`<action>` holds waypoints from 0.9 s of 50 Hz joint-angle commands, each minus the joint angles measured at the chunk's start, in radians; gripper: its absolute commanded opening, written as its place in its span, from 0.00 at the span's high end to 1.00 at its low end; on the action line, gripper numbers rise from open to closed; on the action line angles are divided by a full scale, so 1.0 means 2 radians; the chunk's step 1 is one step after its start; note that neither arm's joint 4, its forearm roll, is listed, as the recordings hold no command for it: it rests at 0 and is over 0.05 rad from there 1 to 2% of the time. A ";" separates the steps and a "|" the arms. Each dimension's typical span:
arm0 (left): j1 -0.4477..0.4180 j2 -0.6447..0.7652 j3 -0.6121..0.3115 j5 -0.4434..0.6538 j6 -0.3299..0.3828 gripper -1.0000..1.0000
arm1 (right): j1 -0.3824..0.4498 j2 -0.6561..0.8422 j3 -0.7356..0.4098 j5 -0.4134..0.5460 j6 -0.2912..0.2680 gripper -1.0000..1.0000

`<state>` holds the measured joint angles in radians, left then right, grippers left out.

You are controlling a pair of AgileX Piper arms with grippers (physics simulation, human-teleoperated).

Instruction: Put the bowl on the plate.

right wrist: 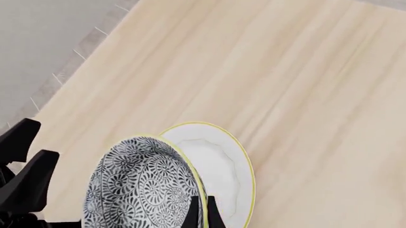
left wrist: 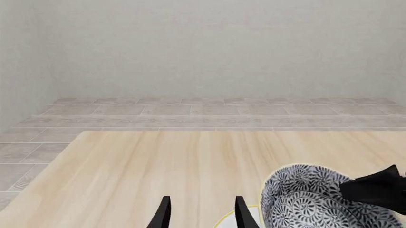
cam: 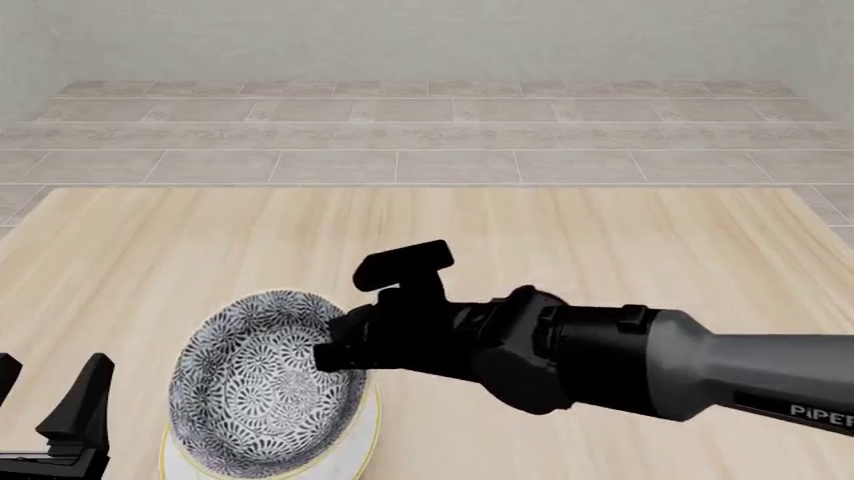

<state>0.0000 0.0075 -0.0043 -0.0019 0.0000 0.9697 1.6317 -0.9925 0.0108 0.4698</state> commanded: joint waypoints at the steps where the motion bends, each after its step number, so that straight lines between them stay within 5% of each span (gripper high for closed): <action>1: 0.000 0.000 0.000 0.000 0.000 0.00 | 0.000 0.011 -0.006 -0.005 0.002 1.00; 45: 0.000 0.000 0.000 0.000 0.000 0.00 | -0.001 0.054 -0.019 -0.022 0.003 1.00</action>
<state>0.0000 0.0075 -0.0043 -0.0019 0.0000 0.9681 1.7295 -1.0225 -0.0244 0.4718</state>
